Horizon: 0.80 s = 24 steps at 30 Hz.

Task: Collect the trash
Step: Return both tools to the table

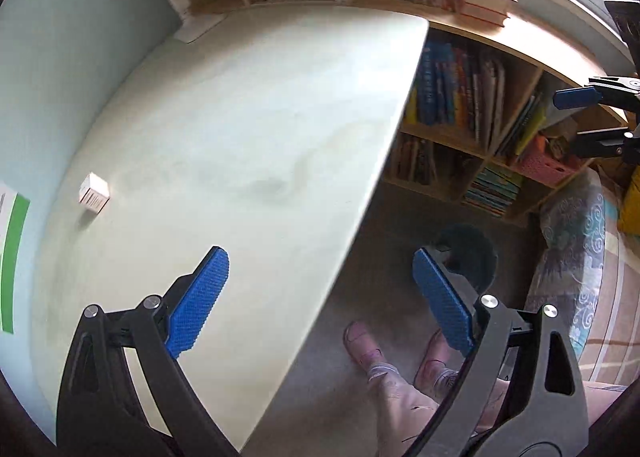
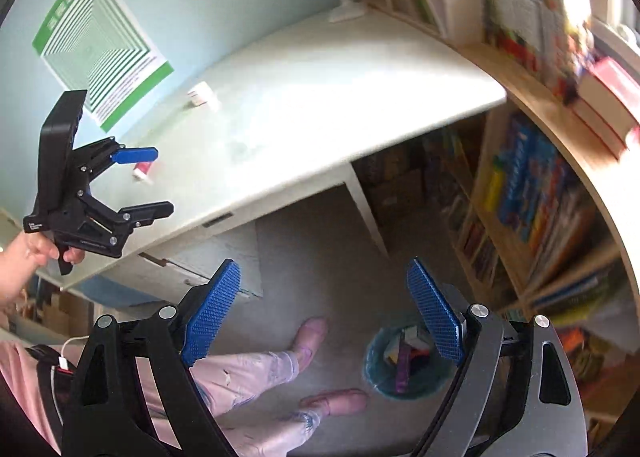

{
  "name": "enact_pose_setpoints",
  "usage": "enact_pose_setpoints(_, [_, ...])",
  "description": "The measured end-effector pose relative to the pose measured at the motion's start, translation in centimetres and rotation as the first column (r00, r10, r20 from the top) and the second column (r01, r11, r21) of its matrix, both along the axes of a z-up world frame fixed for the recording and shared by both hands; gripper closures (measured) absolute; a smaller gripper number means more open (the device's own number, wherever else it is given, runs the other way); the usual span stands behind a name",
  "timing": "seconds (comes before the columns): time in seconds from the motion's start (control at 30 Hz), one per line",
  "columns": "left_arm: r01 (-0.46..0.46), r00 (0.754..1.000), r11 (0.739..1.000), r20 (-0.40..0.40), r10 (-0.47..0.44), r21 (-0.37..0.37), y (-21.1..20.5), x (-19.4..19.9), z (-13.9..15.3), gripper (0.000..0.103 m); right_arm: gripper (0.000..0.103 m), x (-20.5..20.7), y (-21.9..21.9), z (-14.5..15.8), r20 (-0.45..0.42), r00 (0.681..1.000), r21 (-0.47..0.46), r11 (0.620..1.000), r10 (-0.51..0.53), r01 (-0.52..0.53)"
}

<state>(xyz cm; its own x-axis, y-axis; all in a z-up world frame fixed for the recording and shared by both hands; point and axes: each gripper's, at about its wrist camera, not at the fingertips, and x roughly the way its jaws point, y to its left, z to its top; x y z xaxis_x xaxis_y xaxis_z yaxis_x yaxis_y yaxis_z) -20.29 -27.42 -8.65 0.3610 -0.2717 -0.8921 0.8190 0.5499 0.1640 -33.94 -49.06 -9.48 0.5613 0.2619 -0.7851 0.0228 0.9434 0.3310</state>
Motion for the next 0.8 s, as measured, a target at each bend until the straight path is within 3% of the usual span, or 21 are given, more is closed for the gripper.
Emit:
enact_pose_setpoints(0.33, [-0.244, 0.969, 0.968, 0.026, 0.246, -0.049, 8.3, 4.7, 1.6, 0.009, 0.016, 8.3, 5.5, 2.4, 0.034, 0.982, -0.042, 0.982, 0.188, -0.187])
enact_pose_setpoints(0.8, [-0.448, 0.893, 0.888, -0.003, 0.450, -0.108, 16.8, 9.0, 2.6, 0.007, 0.015, 15.7, 11.8, 4.1, 0.043, 0.945, -0.076, 0.944, 0.325, -0.321])
